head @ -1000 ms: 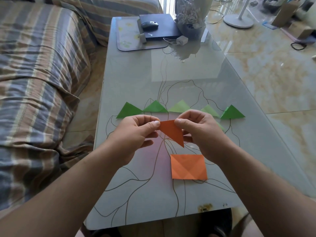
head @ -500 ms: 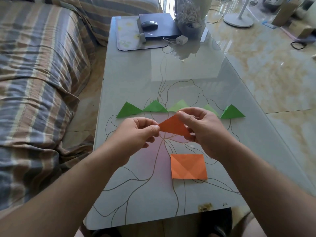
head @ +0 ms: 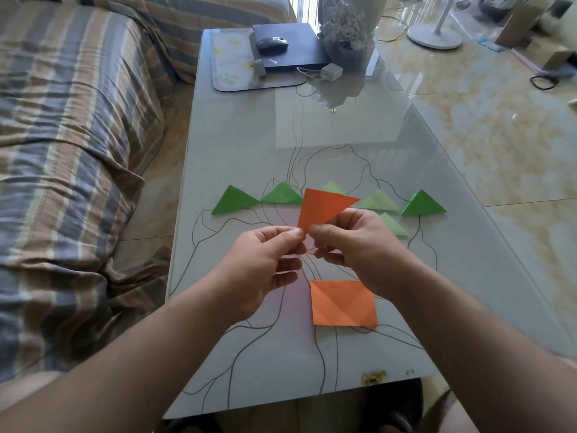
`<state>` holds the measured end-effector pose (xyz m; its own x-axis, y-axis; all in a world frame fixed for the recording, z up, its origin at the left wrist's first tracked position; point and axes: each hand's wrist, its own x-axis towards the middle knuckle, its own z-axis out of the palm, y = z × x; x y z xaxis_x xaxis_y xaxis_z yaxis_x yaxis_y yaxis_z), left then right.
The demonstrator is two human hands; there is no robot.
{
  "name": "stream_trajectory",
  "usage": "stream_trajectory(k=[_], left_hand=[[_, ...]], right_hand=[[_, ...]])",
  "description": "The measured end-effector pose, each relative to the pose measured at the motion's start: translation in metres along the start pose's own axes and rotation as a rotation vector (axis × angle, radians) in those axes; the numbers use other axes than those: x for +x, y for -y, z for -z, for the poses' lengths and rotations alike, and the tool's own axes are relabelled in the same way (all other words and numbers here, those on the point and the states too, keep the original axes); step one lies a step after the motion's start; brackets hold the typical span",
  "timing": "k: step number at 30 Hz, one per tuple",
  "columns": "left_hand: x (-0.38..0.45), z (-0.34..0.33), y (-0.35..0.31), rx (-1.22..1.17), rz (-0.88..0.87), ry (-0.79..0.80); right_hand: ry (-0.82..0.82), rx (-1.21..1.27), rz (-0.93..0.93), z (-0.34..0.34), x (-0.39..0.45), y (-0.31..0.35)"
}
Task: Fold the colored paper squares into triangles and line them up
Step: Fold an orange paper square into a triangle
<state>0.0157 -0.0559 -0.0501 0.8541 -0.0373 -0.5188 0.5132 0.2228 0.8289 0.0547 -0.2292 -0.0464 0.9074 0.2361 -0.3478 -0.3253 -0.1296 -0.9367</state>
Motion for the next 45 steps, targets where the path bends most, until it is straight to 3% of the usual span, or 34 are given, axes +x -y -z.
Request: stream_trajectory(k=[5, 27, 33, 37, 40, 45], left_hand=[[-0.001, 0.003, -0.001, 0.18, -0.144, -0.052], [0.019, 0.018, 0.002, 0.399, -0.211, -0.144], [0.053, 0.021, 0.017, 0.616, -0.248, -0.207], [0.076, 0.012, 0.026, 0.708, -0.22, -0.21], [0.092, 0.003, 0.03, 0.847, -0.184, -0.244], [0.113, -0.018, 0.024, 1.097, -0.126, -0.373]], right_hand=[[-0.048, 0.073, -0.013, 0.001, -0.001, 0.002], [-0.141, 0.166, -0.091, 0.027, 0.015, -0.004], [-0.22, -0.045, -0.239, 0.039, 0.023, -0.045], [-0.33, -0.356, -0.173, 0.055, 0.019, -0.065], [-0.264, -0.684, -0.105, 0.061, 0.005, -0.07], [-0.146, -0.855, -0.023, 0.072, -0.011, -0.074]])
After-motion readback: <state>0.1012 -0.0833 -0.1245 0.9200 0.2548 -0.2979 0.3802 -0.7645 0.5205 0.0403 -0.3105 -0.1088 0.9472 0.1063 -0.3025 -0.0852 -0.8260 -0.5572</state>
